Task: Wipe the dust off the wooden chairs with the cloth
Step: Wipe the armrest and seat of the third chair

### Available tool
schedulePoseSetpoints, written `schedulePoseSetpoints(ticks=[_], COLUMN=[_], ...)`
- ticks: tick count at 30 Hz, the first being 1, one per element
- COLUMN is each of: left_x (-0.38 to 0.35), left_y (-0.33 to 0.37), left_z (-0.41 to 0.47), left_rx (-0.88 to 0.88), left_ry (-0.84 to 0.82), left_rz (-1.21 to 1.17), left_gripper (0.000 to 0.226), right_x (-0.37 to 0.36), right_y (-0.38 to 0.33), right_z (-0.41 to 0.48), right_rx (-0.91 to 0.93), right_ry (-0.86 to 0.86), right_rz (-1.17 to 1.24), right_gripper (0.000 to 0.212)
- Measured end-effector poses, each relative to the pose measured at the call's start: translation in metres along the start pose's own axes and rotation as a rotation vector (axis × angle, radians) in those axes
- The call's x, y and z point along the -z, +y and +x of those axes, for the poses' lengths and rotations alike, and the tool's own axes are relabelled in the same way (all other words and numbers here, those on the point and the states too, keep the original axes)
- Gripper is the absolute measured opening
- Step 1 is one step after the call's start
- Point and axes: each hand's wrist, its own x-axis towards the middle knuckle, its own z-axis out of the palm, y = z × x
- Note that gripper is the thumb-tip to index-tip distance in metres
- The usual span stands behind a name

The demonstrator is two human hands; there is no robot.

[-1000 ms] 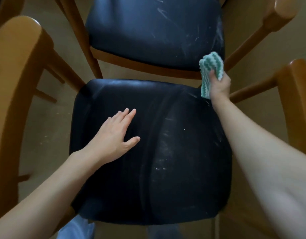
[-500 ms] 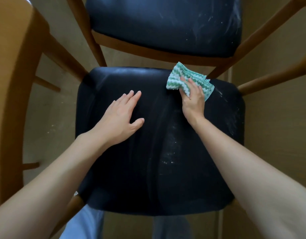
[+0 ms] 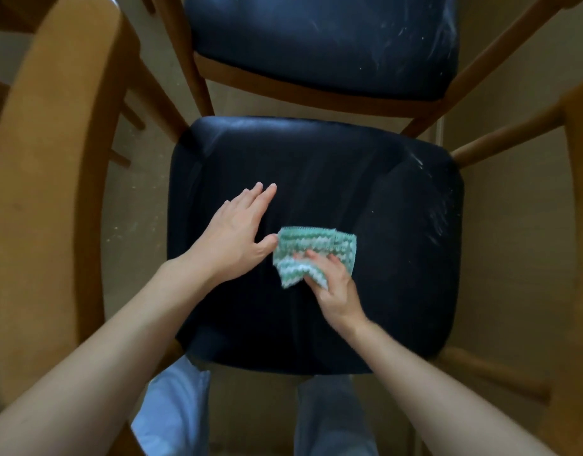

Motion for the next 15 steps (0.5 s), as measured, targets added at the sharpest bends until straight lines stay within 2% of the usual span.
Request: schedulePoseSetpoints(ticks=[2,5,10,12,15], left_x=[-0.002,-0.002,0.002,0.003,0.001], left_y=[0.001,0.003,0.004,0.005,0.008], left_z=[-0.01,-0.025,-0.043,-0.045,-0.045], left_rx=[-0.003,0.003,0.028,0.033,0.039], left_ry=[-0.006,-0.008,-0.02,-0.025,-0.036], left_rz=[-0.005,-0.006,0.02,0.02,0.009], left_gripper=[0.073,0.073,0.072,0.072,0.073], right_x=[-0.008,-0.007,0.003,0.005,0.007], right_y=[0.009,0.012,0.013,0.012,0.007], right_z=[-0.03,-0.055,-0.088,-0.1,-0.102], right_rx=[0.003,-0.043,-0.12,-0.197,-0.347], right_ry=[-0.143,-0.264,-0.478,-0.566,-0.585], right_rz=[-0.053,-0.12,-0.283,-0.334,-0.344], right_gripper=[0.04,0.032,0.034,0.036,0.045])
